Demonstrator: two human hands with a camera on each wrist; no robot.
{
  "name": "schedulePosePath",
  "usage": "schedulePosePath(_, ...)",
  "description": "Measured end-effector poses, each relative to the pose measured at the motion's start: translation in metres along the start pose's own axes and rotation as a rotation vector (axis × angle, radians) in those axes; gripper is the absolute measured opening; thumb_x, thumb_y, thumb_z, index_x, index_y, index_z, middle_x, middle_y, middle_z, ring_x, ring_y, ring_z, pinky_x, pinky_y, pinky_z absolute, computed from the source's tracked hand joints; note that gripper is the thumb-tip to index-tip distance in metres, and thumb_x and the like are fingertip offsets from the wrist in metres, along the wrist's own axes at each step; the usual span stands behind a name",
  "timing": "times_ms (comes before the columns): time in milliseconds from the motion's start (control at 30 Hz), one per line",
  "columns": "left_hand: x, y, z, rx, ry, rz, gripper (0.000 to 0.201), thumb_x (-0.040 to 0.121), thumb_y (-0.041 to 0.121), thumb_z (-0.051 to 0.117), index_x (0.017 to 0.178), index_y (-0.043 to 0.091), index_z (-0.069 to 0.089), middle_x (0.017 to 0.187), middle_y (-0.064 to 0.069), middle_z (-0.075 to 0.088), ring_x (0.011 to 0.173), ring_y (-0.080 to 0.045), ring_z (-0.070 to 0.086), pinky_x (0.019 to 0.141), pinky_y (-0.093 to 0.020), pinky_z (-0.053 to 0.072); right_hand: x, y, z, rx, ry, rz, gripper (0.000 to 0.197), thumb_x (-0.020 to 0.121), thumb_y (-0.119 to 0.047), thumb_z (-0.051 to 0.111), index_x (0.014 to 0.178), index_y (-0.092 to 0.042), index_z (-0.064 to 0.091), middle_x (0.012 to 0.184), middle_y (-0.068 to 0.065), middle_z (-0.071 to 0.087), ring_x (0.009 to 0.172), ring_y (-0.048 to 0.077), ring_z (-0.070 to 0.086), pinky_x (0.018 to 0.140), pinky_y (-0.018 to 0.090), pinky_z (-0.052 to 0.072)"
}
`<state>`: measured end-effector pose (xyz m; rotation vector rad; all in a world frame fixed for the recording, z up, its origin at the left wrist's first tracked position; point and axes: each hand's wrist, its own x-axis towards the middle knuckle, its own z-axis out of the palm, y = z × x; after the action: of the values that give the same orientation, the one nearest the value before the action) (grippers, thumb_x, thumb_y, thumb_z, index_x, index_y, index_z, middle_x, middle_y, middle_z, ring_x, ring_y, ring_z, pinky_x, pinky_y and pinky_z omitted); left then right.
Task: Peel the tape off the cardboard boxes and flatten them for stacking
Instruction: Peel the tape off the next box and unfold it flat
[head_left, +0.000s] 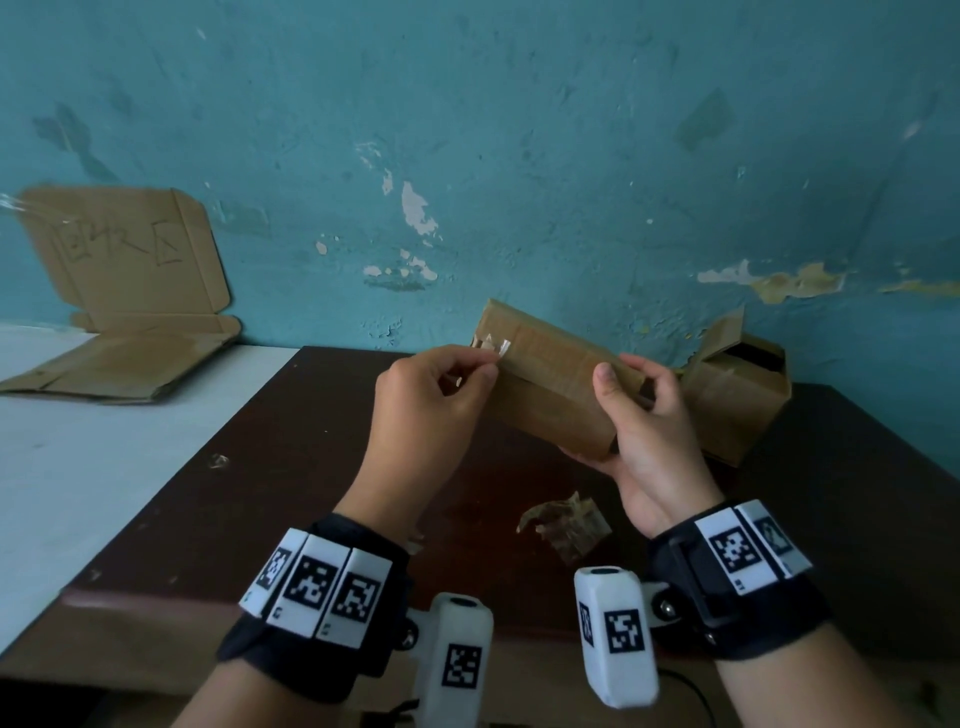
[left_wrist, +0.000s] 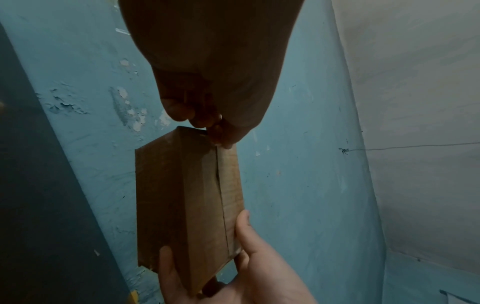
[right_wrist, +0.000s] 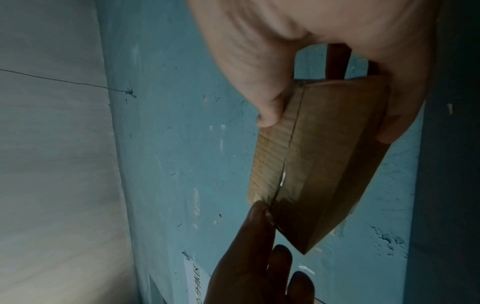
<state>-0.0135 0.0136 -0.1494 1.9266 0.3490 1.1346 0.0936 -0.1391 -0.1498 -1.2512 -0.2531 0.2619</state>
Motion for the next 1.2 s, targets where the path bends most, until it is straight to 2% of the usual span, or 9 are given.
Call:
schedulePosePath(233,-0.001,0.001,0.0,-0.045,0.02,-0.03,0.004,0.089,0.024,0.078,0.091,0.026,0.076,0.073,0.013,0.068,0.068,0.0,0.062,0.067,-0.019,0.055,-0.001,0.0,0.003,0.004,-0.024,0.018,0.034,0.097,-0.028,0.067,0.127,-0.027,0.052,0.115,-0.009,0.06,0.104,0.02,0.064,0.079,0.058,0.061)
schedulePosePath(400,-0.002,-0.002,0.004,0.022,0.057,-0.015,0.002,0.091,0.023,0.077,0.09,0.023,0.075,0.074,0.012,0.069,0.067,0.002,0.062,0.064,-0.015,0.053,0.0,0.006,0.003,-0.003,-0.014,0.008,0.03,0.095,-0.029,0.069,0.122,-0.029,0.053,0.117,-0.007,0.059,0.109,0.024,0.063,0.079,0.062,0.06)
schedulePosePath(567,-0.007,0.0,0.012,0.067,0.11,0.023,0.002,0.091,0.022,0.076,0.09,0.023,0.075,0.075,0.016,0.068,0.069,0.004,0.062,0.063,-0.008,0.048,0.001,0.013,0.002,-0.005,-0.011,0.025,0.022,0.094,-0.034,0.07,0.108,-0.041,0.055,0.125,-0.006,0.056,0.118,0.027,0.06,0.08,0.062,0.06)
schedulePosePath(733,-0.007,0.0,0.012,0.089,0.106,0.038,0.004,0.092,0.022,0.074,0.089,0.023,0.075,0.075,0.017,0.067,0.07,0.007,0.061,0.064,-0.008,0.047,0.003,0.019,0.001,-0.009,-0.019,-0.001,0.023,0.094,-0.034,0.07,0.109,-0.04,0.054,0.123,-0.006,0.057,0.116,0.027,0.061,0.081,0.062,0.06)
schedulePosePath(800,-0.012,0.001,0.016,0.144,0.035,0.081,0.005,0.092,0.022,0.074,0.088,0.024,0.076,0.074,0.018,0.067,0.069,0.006,0.062,0.063,-0.008,0.046,0.001,0.022,0.005,-0.032,-0.013,-0.045,0.029,0.089,-0.041,0.075,0.109,-0.042,0.055,0.121,-0.005,0.06,0.115,0.026,0.063,0.086,0.061,0.058)
schedulePosePath(933,-0.022,-0.001,0.028,0.249,-0.048,0.132,0.003,0.089,0.024,0.074,0.089,0.025,0.077,0.078,0.012,0.071,0.07,-0.006,0.065,0.066,-0.028,0.055,0.003,0.028,0.012,-0.094,0.001,-0.134,0.043,0.062,-0.064,0.078,0.099,-0.057,0.057,0.125,-0.004,0.062,0.116,0.023,0.065,0.096,0.057,0.055)
schedulePosePath(1000,-0.021,-0.002,0.028,0.209,-0.049,0.114,0.002,0.089,0.024,0.075,0.089,0.026,0.077,0.078,0.014,0.07,0.071,-0.002,0.063,0.067,-0.023,0.052,0.005,0.028,0.012,-0.074,-0.003,-0.14,0.044,0.06,-0.065,0.078,0.098,-0.058,0.057,0.127,-0.004,0.062,0.118,0.024,0.064,0.097,0.058,0.054)
schedulePosePath(1100,-0.019,-0.002,0.027,0.151,-0.058,0.113,0.006,0.089,0.022,0.075,0.086,0.027,0.074,0.076,0.016,0.068,0.071,0.002,0.061,0.065,-0.015,0.046,0.007,0.027,0.011,-0.031,-0.005,-0.111,0.042,0.066,-0.058,0.081,0.101,-0.053,0.058,0.124,-0.003,0.065,0.116,0.024,0.066,0.096,0.059,0.054)
schedulePosePath(1200,-0.02,0.0,0.027,0.067,-0.041,0.101,0.006,0.089,0.02,0.074,0.087,0.024,0.071,0.076,0.013,0.066,0.072,-0.004,0.063,0.066,-0.021,0.05,0.013,0.029,0.004,0.01,0.012,-0.076,0.034,0.086,-0.038,0.079,0.11,-0.041,0.056,0.119,-0.001,0.066,0.113,0.025,0.067,0.095,0.061,0.055)
